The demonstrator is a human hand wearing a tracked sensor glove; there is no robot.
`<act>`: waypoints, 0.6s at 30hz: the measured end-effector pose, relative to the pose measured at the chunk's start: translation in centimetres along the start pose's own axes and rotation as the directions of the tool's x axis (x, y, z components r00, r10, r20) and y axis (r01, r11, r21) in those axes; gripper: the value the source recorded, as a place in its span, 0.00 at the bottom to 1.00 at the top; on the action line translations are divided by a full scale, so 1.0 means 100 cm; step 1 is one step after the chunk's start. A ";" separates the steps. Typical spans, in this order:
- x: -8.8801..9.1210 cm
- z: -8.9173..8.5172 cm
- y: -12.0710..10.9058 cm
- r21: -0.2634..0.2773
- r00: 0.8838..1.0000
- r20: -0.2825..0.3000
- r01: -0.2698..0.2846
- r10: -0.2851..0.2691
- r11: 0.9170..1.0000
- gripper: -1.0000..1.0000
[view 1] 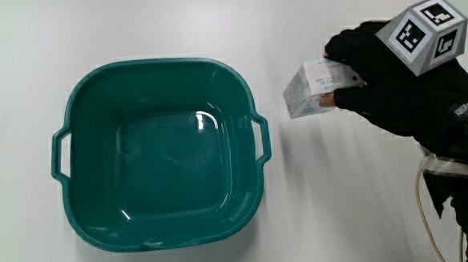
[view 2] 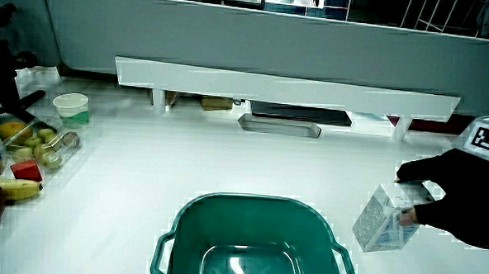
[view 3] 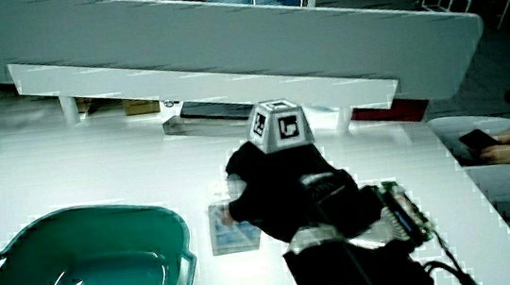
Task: Place milk on desk
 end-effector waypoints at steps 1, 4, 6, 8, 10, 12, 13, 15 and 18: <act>0.004 -0.004 0.003 -0.012 1.000 -0.010 0.005 -0.006 1.000 0.50; 0.012 -0.013 0.008 -0.033 0.999 -0.006 0.031 -0.031 0.999 0.50; 0.018 -0.019 0.011 -0.050 0.999 -0.014 0.046 -0.046 0.998 0.50; 0.021 -0.023 0.013 -0.062 0.998 -0.011 0.056 -0.056 0.997 0.50; 0.023 -0.028 0.016 -0.077 0.998 -0.011 0.060 -0.061 0.995 0.50; 0.027 -0.033 0.018 -0.090 0.997 -0.007 0.074 -0.075 0.993 0.50; 0.029 -0.035 0.019 -0.097 0.997 -0.008 0.077 -0.078 0.992 0.50; 0.032 -0.040 0.021 -0.114 0.996 -0.010 0.085 -0.087 0.990 0.50; 0.037 -0.045 0.024 -0.137 0.995 -0.017 0.095 -0.098 0.986 0.50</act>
